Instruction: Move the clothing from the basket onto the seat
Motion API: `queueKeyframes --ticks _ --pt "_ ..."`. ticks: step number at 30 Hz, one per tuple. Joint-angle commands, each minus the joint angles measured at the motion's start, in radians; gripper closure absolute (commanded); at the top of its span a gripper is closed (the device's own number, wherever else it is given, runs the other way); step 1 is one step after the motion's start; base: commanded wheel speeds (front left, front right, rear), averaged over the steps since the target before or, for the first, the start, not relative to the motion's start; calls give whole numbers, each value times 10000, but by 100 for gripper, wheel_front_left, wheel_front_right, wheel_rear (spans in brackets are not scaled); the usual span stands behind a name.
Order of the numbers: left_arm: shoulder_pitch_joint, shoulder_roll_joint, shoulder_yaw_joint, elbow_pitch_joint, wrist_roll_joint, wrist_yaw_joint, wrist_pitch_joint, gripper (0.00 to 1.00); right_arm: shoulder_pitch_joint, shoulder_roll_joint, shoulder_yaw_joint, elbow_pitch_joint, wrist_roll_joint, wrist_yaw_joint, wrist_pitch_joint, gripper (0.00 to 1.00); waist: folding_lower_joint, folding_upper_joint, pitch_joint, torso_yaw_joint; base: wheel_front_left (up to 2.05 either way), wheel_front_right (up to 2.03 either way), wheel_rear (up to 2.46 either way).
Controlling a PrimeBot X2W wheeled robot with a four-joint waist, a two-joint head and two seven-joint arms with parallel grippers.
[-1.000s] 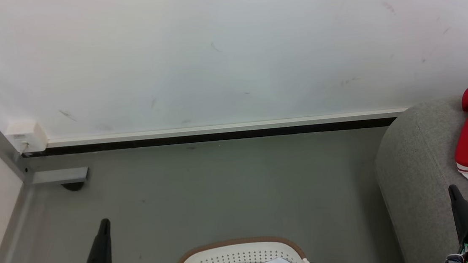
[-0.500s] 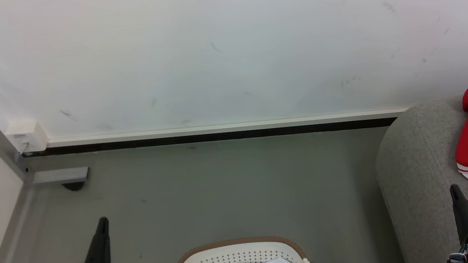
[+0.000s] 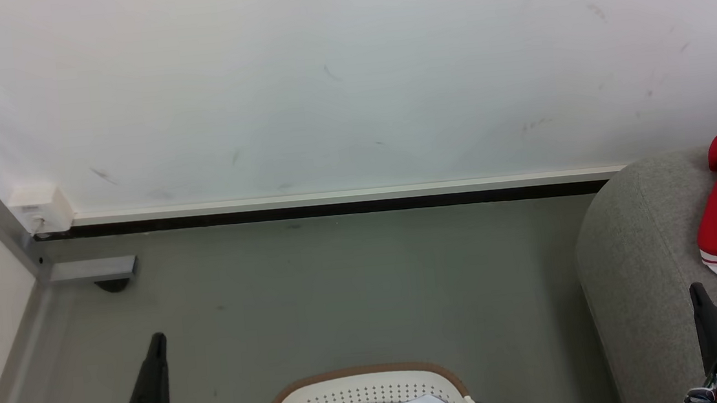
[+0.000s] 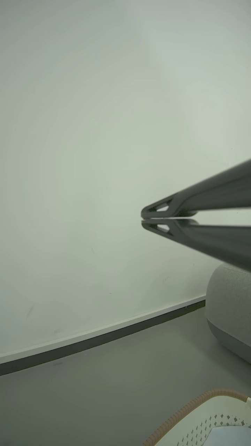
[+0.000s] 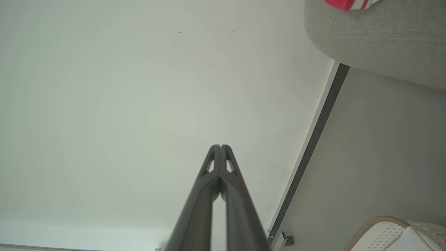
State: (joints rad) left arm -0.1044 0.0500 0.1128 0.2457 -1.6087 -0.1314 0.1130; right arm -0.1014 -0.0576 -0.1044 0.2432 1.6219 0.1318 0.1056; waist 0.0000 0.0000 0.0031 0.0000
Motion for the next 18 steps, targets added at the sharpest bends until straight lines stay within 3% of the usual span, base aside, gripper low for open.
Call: queueKeyframes --ticks 1,18 --pt "-83 17 30 3 -105 -20 23 100 -111 9 -32 22 -18 -21 37 100 0 0 0 0 0 0 0" --pt "-84 11 39 2 -94 -20 32 100 -115 29 -59 25 -48 -21 63 100 0 0 0 0 0 0 0"
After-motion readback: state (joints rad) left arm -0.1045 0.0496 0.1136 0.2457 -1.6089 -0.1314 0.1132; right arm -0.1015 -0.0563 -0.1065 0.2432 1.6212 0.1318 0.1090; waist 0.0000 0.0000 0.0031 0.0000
